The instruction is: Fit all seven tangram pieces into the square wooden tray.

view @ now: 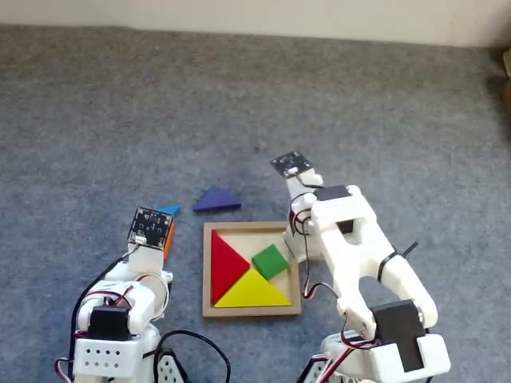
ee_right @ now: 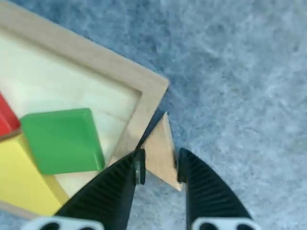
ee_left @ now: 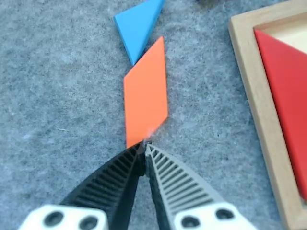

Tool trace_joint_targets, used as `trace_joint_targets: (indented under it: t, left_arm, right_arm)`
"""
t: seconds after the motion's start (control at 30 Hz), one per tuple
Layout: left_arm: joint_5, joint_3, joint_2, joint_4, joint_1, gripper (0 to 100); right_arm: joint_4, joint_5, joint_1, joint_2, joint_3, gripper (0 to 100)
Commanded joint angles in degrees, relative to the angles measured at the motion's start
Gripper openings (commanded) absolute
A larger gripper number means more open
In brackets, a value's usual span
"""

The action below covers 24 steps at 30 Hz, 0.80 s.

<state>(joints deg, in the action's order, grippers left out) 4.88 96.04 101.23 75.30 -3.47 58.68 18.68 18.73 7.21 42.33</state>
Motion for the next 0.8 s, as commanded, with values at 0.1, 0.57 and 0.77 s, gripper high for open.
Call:
trace_joint_targets:
  t: [0.1,0.57,0.77]
  left_arm:
    - [0.4,1.2,2.8,0.3,-0.6,1]
    - [0.4,1.2,2.8,0.3,-0.6,1]
    - [0.4,1.2,2.8,0.3,-0.6,1]
  right_arm:
    - [0.7,0.5,-9.3,0.1,-3.2,14.3]
    - [3.5,0.7,-5.3,10.5,-4.0,15.6]
    - [3.2,5.2,-4.2,5.4,-3.9,21.3]
